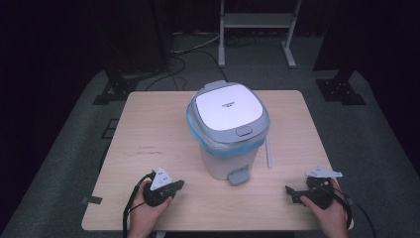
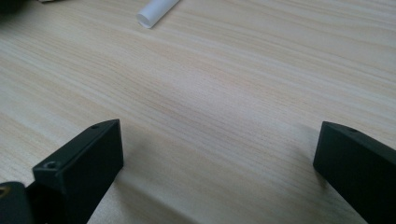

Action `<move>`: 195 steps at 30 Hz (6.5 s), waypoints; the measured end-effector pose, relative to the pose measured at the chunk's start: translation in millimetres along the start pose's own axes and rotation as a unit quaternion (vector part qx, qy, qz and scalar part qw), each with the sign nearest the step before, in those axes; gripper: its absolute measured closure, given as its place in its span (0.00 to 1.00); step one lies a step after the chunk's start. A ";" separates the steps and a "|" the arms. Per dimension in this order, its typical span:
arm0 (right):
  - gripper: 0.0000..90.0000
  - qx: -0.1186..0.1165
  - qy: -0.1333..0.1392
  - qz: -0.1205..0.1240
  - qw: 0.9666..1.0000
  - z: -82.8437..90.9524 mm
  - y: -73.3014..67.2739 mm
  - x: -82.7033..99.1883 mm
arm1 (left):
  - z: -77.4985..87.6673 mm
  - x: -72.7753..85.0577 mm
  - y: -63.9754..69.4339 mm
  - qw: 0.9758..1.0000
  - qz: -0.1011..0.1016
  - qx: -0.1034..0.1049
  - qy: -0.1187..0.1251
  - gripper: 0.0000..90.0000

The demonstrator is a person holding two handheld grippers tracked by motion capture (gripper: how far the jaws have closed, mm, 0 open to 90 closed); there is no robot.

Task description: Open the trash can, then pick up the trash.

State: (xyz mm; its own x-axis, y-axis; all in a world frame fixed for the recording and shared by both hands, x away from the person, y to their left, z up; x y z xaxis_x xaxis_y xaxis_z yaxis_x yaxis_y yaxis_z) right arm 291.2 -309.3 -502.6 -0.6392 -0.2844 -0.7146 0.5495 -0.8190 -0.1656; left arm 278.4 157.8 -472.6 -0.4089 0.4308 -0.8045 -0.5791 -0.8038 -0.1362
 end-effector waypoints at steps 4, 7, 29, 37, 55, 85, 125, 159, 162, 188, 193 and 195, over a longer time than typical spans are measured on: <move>0.00 0.000 0.000 0.000 1.000 0.0 0.0 0.0 | -1.2 -6.7 12.6 1.000 0.005 0.014 0.012 1.00; 0.00 0.000 0.000 0.000 1.000 0.0 0.0 0.0 | -3.6 -13.1 21.8 1.000 0.002 0.022 0.017 1.00; 0.00 0.000 0.000 0.000 1.000 0.0 0.0 0.0 | -36.0 -51.7 93.5 0.997 -0.011 0.065 0.036 1.00; 0.00 0.000 0.000 0.000 1.000 0.0 0.0 0.0 | -51.5 -60.5 109.2 0.998 0.000 0.061 0.033 1.00; 0.00 0.000 0.000 0.000 1.000 0.0 0.0 0.0 | -83.2 -74.3 129.0 0.998 0.001 0.022 0.051 1.00; 0.00 0.000 0.000 0.001 1.000 -0.1 0.1 0.1 | -97.3 -67.6 130.3 1.000 0.004 0.007 0.016 1.00; 0.16 -0.006 0.037 -0.005 0.999 12.1 -0.3 -20.8 | -97.2 -67.6 130.1 1.000 0.004 0.008 0.017 1.00; 0.43 -0.038 0.048 0.001 0.998 -40.6 -5.9 -77.7 | -97.2 -67.7 130.3 1.000 0.005 0.007 0.016 1.00; 0.51 -0.038 0.045 0.003 0.998 -53.7 -5.1 -83.1 | -97.2 -67.7 130.3 1.000 0.006 0.007 0.016 1.00; 0.83 -0.016 0.028 -0.003 0.999 -77.6 9.2 -87.8 | -97.5 -67.7 129.9 1.000 0.007 0.007 0.017 1.00; 0.85 -0.015 0.030 -0.010 0.999 -75.7 11.8 -86.4 | -97.5 -67.7 129.8 1.000 0.007 0.008 0.017 1.00; 0.86 -0.014 0.031 -0.012 0.999 -74.9 13.1 -85.9 | -97.5 -67.7 129.8 1.000 0.007 0.008 0.017 1.00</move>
State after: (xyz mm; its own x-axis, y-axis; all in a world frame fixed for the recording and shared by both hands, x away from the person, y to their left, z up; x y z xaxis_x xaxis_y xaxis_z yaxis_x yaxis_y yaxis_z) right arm 393.6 -258.2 -494.3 -0.6188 -0.2329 -0.7502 0.5493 -0.8110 -0.2013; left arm 299.6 -15.7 -492.2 -0.3931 0.4042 -0.8259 -0.5840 -0.8035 -0.1153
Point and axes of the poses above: each handheld gripper's, and its own axes: z roughly backward along the jaws, x roughly out of its underside, y roughly to its right, the point moved 2 cm from there along -z, roughly forward along the jaws, and after that the axes turned 13 degrees about -x, right-handed, at the moved point
